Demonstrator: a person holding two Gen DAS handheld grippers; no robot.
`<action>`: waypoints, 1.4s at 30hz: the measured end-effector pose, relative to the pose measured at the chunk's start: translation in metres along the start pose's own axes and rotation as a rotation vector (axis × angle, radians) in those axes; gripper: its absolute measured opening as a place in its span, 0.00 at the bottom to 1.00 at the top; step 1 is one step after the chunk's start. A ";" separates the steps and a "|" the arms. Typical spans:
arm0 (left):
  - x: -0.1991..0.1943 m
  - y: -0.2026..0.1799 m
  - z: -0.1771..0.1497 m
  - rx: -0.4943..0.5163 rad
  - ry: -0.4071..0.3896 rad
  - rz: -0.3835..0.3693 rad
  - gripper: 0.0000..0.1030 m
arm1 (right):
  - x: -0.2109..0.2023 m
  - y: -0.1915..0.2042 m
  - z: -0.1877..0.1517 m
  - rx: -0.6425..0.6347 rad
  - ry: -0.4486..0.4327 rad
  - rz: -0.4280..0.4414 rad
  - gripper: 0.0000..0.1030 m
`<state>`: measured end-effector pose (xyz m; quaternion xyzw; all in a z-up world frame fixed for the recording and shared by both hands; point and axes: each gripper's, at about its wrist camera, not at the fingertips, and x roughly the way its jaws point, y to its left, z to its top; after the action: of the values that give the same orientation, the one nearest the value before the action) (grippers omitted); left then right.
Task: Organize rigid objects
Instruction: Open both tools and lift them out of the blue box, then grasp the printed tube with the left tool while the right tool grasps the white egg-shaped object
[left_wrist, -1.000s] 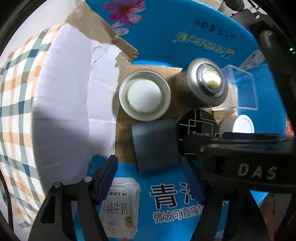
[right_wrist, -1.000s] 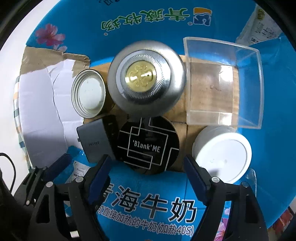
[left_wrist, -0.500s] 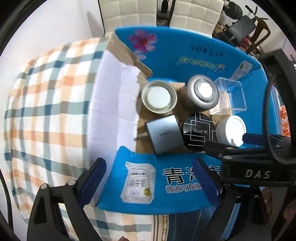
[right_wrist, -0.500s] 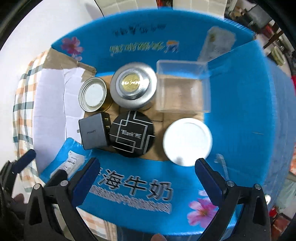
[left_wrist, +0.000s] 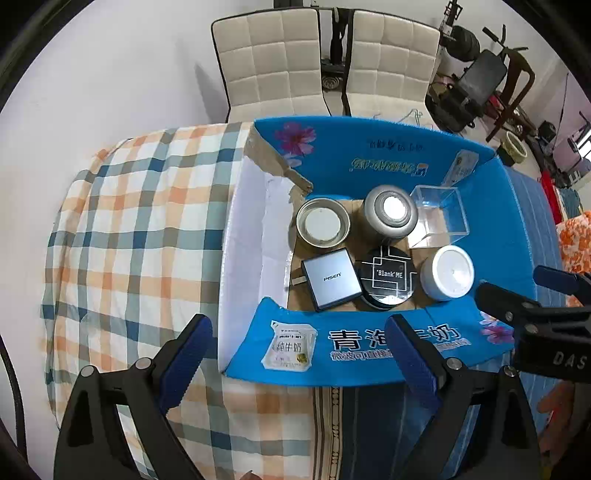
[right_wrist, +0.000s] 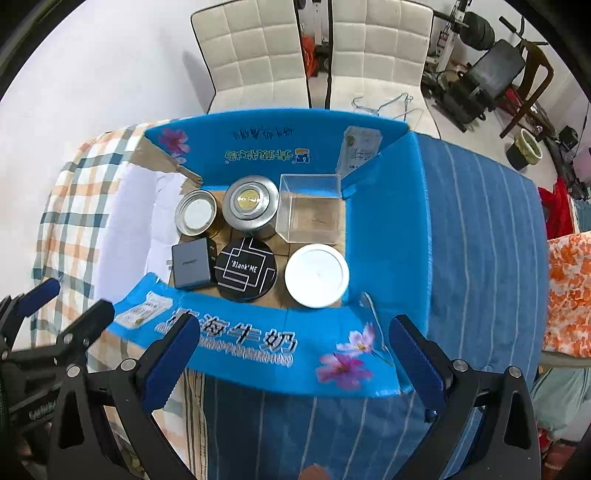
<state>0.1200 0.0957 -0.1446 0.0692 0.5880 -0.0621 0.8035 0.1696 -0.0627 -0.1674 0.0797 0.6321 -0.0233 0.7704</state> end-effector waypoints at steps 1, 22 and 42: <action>-0.004 0.000 -0.001 -0.005 -0.006 0.002 0.93 | -0.007 -0.002 -0.004 0.001 -0.009 0.007 1.00; -0.098 -0.035 -0.032 -0.023 -0.090 0.035 0.93 | -0.141 -0.039 -0.070 0.021 -0.177 0.127 1.00; -0.130 -0.167 -0.030 0.139 -0.148 -0.024 0.93 | -0.151 -0.239 -0.119 0.350 -0.180 0.015 1.00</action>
<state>0.0229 -0.0600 -0.0360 0.1131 0.5220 -0.1172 0.8372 -0.0086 -0.2900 -0.0650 0.2146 0.5464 -0.1341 0.7984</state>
